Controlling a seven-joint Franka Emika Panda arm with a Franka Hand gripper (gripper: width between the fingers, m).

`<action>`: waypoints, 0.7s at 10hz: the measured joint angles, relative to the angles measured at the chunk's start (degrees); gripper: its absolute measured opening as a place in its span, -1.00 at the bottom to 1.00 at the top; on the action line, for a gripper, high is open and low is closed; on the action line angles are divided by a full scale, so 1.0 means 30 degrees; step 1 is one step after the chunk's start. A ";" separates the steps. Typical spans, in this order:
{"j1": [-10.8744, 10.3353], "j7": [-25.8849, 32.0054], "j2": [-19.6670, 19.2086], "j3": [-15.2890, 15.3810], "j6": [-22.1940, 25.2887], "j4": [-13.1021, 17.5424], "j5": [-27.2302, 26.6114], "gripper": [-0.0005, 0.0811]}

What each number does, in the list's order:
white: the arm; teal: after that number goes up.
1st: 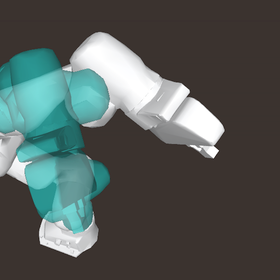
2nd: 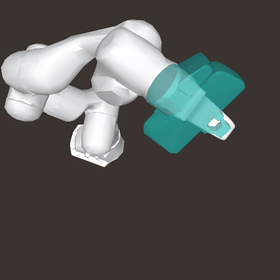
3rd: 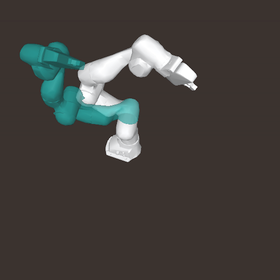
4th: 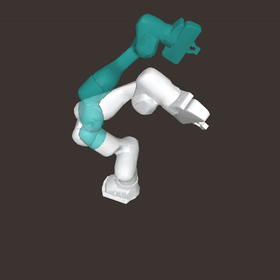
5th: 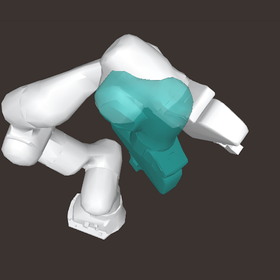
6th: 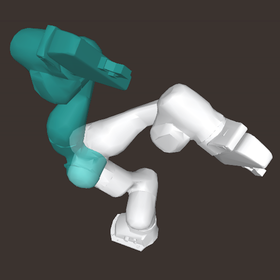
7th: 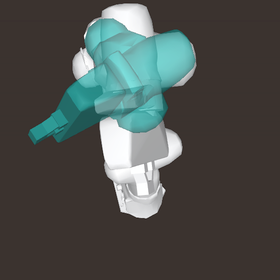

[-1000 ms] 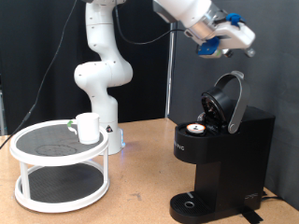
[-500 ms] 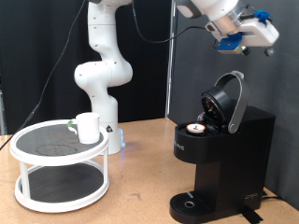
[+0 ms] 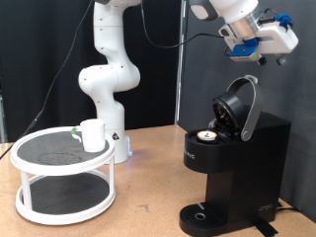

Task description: Make a cup of coffee with the keurig machine

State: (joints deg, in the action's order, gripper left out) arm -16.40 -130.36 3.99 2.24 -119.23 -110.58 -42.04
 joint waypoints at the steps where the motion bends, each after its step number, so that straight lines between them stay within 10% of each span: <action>1: 0.0095 0.0243 0.0007 -0.0117 0.0299 -0.0125 0.0039 -0.20; 4: 0.0324 0.0168 -0.0068 -0.0204 0.0822 -0.0682 0.1041 -0.84; 7: 0.0453 0.0167 -0.0227 -0.0231 0.0648 -0.1175 0.1147 -0.98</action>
State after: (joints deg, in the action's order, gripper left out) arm -15.04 -129.85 3.30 1.54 -117.29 -114.11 -38.60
